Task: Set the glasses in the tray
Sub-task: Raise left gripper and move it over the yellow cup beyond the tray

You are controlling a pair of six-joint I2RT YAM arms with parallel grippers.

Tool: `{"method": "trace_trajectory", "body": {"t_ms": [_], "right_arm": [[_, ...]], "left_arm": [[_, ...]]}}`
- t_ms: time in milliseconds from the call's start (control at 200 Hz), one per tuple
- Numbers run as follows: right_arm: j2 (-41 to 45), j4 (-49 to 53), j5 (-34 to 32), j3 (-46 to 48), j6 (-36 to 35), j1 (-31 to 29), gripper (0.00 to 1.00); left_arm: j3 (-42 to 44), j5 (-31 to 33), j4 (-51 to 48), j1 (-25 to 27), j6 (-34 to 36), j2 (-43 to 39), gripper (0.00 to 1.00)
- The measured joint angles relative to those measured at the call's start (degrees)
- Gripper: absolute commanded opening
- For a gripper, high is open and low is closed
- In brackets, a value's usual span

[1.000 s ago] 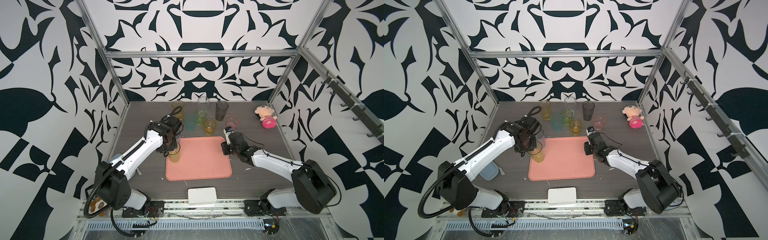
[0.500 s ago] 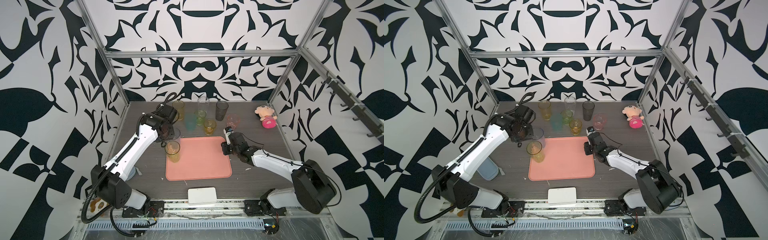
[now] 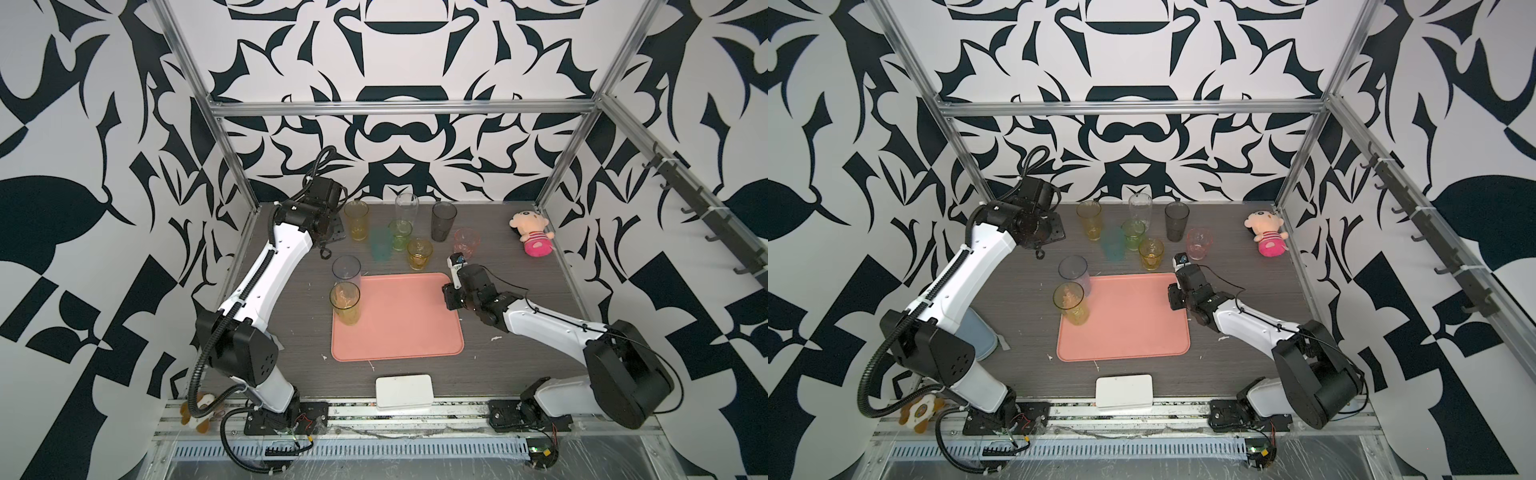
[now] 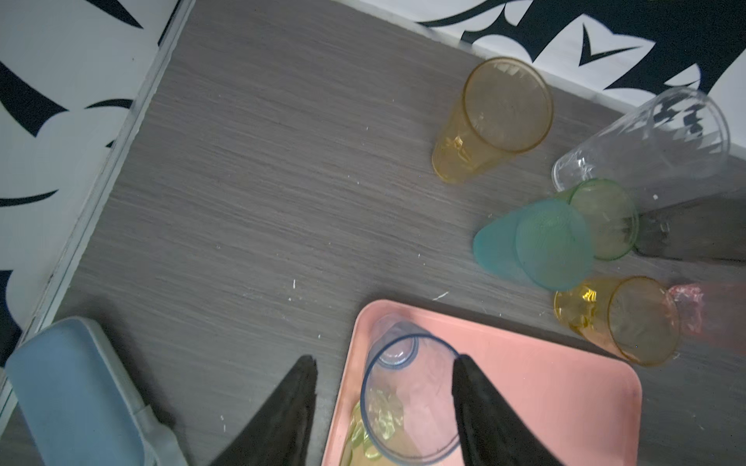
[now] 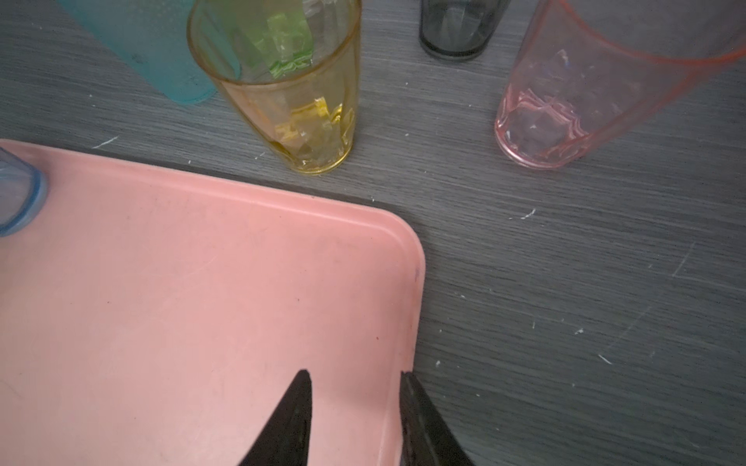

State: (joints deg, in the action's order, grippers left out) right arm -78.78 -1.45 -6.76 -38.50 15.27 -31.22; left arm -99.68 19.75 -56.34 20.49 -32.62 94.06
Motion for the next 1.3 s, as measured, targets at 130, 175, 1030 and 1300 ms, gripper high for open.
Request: {"method": "trace_trajectory", "body": {"t_ms": [130, 175, 1030, 1300], "right_arm": [[0.33, -0.04, 0.00, 0.00, 0.00, 0.00, 0.40], [0.48, -0.09, 0.00, 0.00, 0.00, 0.00, 0.40], [0.63, -0.11, -0.17, 0.00, 0.00, 0.00, 0.40], [0.63, -0.15, -0.07, 0.00, 0.00, 0.00, 0.40]], "left_arm": [[-2.75, 0.00, 2.47, -0.81, 0.74, 2.86, 0.60], [-3.69, -0.02, 3.48, -1.07, 0.98, 3.98, 0.61], [-20.20, -4.15, 12.79, -3.72, 3.58, 27.45, 0.64], [-22.99, -5.70, 13.33, -4.20, 3.23, 31.56, 0.64]]}}
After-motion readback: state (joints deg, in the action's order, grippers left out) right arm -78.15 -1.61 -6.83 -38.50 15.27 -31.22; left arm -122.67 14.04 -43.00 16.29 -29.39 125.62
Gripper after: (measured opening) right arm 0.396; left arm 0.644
